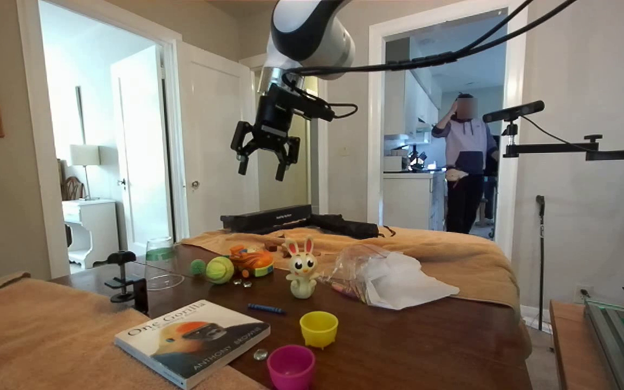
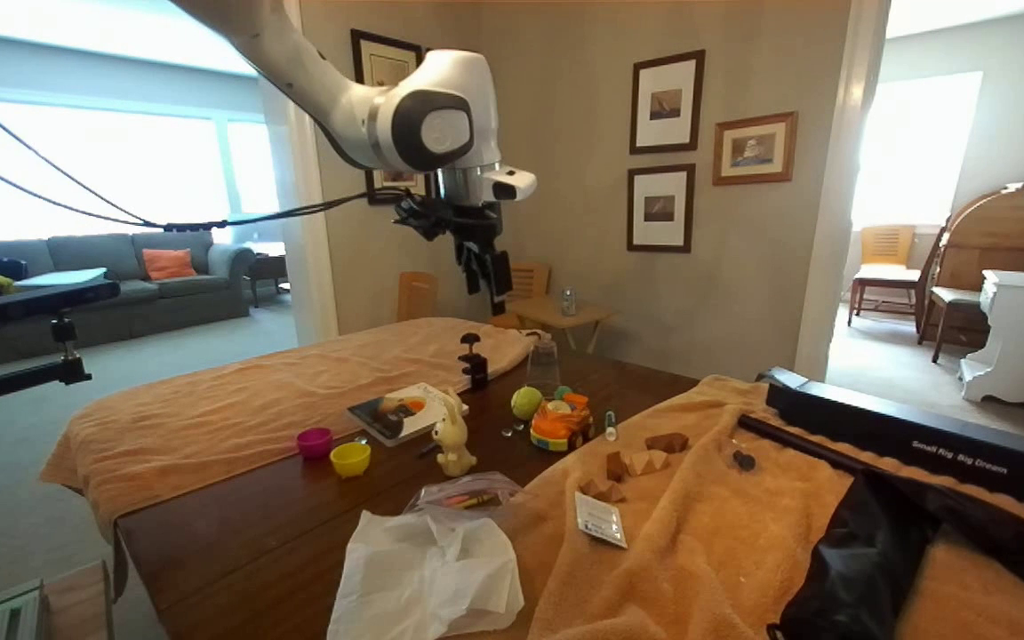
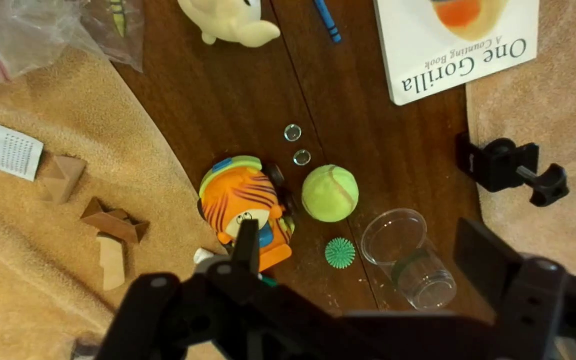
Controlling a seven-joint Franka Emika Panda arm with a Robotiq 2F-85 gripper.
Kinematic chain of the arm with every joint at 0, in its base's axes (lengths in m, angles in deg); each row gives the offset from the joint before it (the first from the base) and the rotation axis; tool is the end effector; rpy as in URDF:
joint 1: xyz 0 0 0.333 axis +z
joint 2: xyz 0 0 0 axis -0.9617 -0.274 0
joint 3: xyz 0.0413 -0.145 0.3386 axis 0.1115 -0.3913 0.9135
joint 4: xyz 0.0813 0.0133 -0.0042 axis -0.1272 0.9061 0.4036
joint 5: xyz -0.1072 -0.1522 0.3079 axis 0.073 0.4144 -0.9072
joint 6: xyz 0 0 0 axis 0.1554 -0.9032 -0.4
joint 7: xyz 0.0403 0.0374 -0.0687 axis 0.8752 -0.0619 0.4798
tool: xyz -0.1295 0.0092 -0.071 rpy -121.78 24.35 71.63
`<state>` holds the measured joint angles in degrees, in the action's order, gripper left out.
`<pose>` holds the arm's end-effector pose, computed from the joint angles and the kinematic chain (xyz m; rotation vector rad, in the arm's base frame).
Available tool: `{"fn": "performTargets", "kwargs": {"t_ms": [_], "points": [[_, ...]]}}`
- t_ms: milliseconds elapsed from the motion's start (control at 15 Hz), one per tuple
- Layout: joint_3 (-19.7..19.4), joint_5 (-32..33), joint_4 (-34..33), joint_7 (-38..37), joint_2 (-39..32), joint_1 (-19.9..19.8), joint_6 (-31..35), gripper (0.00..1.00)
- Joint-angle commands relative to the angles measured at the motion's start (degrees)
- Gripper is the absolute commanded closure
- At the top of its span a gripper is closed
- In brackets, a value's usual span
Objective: Move the green ball forward
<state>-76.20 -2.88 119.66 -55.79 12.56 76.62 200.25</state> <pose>0.6099 0.0972 0.4507 -2.9592 0.3862 -0.3017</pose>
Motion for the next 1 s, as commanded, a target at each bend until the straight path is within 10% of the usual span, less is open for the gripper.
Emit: {"fn": "performTargets", "kwargs": {"t_ms": [0, 933], "points": [[-1.9, 2.0, -12.8, -2.8, -7.7, 2.7, -10.6, 0.00], [-2.4, -0.9, -12.3, 8.1, -10.9, 1.7, -6.6, 0.00]]}}
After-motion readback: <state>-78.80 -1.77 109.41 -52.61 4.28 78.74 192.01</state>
